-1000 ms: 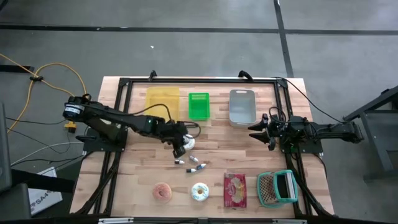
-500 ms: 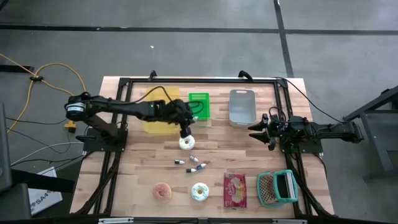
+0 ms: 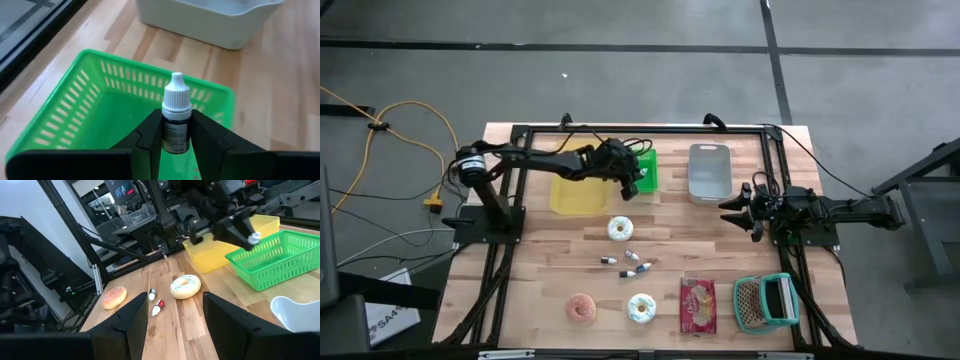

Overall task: Pick & Place Food Item
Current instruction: Put the violet food coloring bottle into the green bin, then put the left green food coloring bottle into the green bin

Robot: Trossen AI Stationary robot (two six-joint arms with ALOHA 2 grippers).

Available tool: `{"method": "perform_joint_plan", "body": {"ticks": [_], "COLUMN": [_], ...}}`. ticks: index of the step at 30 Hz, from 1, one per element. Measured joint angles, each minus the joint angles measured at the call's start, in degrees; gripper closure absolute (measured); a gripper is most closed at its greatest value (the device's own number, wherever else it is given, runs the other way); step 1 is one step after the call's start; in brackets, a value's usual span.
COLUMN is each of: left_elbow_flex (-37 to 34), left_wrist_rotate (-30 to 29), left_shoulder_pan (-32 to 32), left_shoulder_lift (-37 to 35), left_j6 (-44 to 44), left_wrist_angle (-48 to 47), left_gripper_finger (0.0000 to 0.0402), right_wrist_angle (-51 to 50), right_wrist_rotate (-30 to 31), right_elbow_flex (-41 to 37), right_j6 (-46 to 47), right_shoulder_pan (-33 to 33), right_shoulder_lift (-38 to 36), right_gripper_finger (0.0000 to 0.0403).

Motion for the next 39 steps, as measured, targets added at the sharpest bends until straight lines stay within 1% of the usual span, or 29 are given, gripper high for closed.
{"method": "perform_joint_plan", "body": {"ticks": [3,7,11,16,24,39], "left_elbow_flex": [0.02,0.0,0.0,0.0,0.0,0.28], "left_wrist_rotate": [2.03,4.5,5.0,5.0,4.98,5.09], "left_shoulder_pan": [1.66,3.18,3.48,3.48,3.48,3.28], "left_shoulder_lift": [2.57,5.23,6.36,6.5,6.51,5.63], "left_j6": [-0.03,-1.31,-2.03,-2.08,-2.19,-0.29], "left_wrist_angle": [2.45,2.9,3.07,3.23,3.29,5.85], "left_gripper_finger": [0.032,0.032,0.032,0.0315,0.0286,0.0283], "right_wrist_angle": [0.0,0.0,0.0,0.0,0.0,0.0], "right_wrist_rotate": [0.0,0.0,0.0,0.0,0.0,0.0], "right_elbow_flex": [0.0,0.01,0.0,-0.01,-0.01,0.01], "right_j6": [0.0,-0.01,0.0,0.01,-0.01,-0.01], "right_shoulder_pan": [-0.01,0.01,0.01,0.01,-0.01,0.01], "right_shoulder_lift": [0.0,0.0,0.0,0.0,0.0,0.0], "right_gripper_finger": [0.0228,0.0228,0.0228,0.0228,0.0228,0.0228]}}
